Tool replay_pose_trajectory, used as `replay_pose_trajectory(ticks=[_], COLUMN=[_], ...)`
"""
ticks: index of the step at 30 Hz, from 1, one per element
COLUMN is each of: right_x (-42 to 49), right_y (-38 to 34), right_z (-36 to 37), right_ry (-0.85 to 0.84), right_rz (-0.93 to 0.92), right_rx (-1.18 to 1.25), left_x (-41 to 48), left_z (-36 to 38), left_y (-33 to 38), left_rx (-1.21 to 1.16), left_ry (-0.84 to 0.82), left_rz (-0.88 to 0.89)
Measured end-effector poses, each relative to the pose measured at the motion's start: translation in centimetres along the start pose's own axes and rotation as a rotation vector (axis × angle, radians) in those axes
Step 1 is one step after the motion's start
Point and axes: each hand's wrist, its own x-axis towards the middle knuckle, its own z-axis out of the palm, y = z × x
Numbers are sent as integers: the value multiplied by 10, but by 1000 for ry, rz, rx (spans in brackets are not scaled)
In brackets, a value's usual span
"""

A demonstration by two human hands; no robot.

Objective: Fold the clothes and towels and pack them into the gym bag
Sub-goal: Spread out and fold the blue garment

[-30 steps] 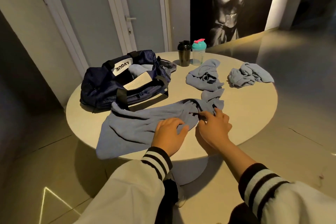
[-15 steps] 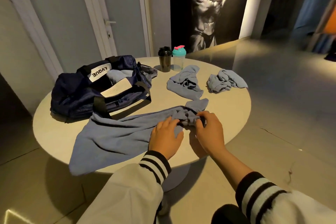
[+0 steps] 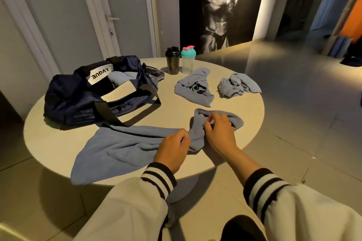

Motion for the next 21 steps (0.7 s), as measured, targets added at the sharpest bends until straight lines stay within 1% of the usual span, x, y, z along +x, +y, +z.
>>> replay_pose_trajectory(ticks=[2, 4, 5, 6, 8, 9, 10, 11, 13, 15, 16, 17, 19, 20, 21], right_x=[-4, -5, -6, -8, -13, -15, -17, -19, -25, -25, -25, -24, -21, -18, -15], right_y=[6, 10, 10, 9, 5, 1, -2, -6, -14, -18, -20, -21, -22, -20, -18], right_z=[0, -1, -2, -4, -5, -4, -1, 2, 11, 17, 18, 17, 11, 7, 0], right_ry=[-135, -293, -351, -368, -259, -180, -140, -150, -261, -352, -379, -386, -380, -330, -250], right_rz=[-3, 22, 56, 91, 141, 141, 132, 121, 90, -15, -56, -85, -83, -46, -12], right_rx=[-59, -223, -271, -290, -284, -273, -256, -233, -230, -230, -177, -81, 151, 212, 214], left_x=[3, 5, 6, 6, 7, 8, 8, 9, 9, 7, 6, 6, 4, 4, 5], left_z=[1, 2, 3, 4, 4, 4, 4, 4, 4, 4, 4, 4, 2, 2, 3], left_y=[-3, -4, -4, -3, -2, -3, -4, -4, -5, -3, -1, 0, 2, 1, 1], left_rx=[-21, -5, -2, 8, 69, 103, 114, 116, 184, 265, 272, 265, 268, 288, 314], left_ry=[-43, -85, -97, -95, -56, -33, -12, 2, -18, -61, -75, -83, -73, -70, -67], left_rz=[-28, -36, -46, -57, -62, -63, -61, -59, -53, -39, -39, -47, -58, -62, -67])
